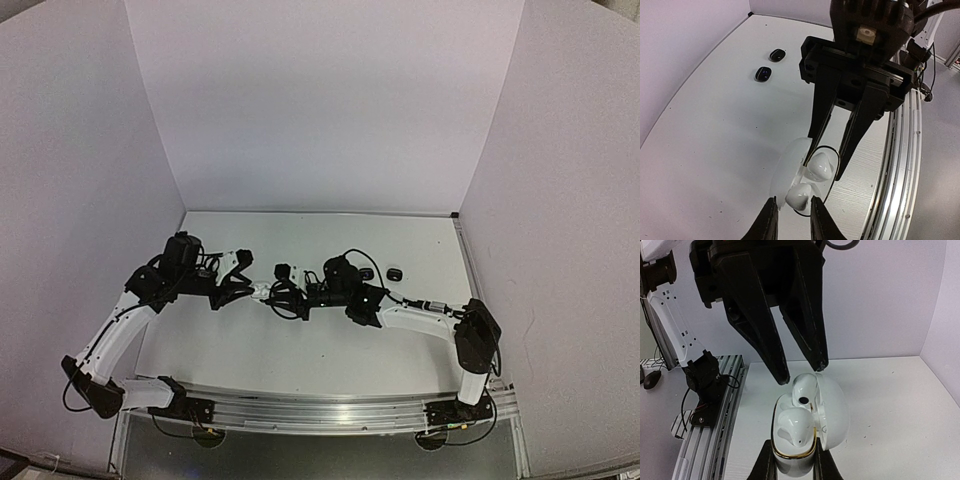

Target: Insert the wireless bluetooth earbuds into the charging case

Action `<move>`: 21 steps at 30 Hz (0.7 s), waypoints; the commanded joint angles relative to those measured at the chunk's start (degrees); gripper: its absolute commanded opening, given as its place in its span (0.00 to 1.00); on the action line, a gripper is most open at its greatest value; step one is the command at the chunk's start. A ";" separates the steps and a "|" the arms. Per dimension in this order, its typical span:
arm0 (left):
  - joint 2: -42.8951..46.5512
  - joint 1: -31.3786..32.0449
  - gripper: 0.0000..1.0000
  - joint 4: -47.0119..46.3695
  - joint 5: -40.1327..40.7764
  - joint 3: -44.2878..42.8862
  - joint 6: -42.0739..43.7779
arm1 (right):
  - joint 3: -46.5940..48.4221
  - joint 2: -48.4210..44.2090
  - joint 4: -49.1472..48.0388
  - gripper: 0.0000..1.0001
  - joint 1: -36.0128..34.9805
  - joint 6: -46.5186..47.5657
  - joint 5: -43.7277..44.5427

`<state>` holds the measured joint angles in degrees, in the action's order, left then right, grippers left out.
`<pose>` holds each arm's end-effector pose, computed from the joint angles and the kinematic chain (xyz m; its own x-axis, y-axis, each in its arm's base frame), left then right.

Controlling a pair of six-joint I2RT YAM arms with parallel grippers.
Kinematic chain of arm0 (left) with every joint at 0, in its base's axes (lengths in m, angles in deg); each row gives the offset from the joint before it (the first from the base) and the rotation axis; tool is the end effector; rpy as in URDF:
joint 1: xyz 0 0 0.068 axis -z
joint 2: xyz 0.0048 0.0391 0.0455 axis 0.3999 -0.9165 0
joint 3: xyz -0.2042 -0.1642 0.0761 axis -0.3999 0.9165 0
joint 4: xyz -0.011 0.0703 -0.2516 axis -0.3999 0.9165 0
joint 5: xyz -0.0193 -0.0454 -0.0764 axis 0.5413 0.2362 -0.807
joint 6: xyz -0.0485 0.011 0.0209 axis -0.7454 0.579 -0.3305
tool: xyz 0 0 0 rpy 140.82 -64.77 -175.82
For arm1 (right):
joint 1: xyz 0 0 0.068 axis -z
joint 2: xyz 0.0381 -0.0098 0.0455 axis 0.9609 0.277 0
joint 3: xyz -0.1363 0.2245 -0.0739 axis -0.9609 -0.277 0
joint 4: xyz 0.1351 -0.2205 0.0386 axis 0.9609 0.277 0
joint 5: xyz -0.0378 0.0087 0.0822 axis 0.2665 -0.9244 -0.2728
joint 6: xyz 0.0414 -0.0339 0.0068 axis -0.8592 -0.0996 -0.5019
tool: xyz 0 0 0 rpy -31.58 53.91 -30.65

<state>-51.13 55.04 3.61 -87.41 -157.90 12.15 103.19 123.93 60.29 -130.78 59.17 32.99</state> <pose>0.1912 -0.1388 0.3799 -0.1427 0.5385 -0.8304 0.9494 0.3118 0.0390 0.2344 0.3871 0.3002 0.0808 -0.1188 -0.9896 -0.9884 0.1182 -0.0949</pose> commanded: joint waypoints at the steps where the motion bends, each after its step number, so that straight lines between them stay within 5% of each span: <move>1: -1.09 0.25 0.22 -3.02 -1.20 -2.19 -1.15 | 1.91 -0.71 -2.25 0.00 0.07 -0.27 -1.50; 21: -0.76 0.26 0.11 4.38 -5.77 1.73 5.79 | 1.47 -1.48 -3.72 0.00 0.10 0.56 -4.85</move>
<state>-52.07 55.07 3.50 -90.10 -157.48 13.40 103.19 123.93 60.93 -130.53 59.25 31.74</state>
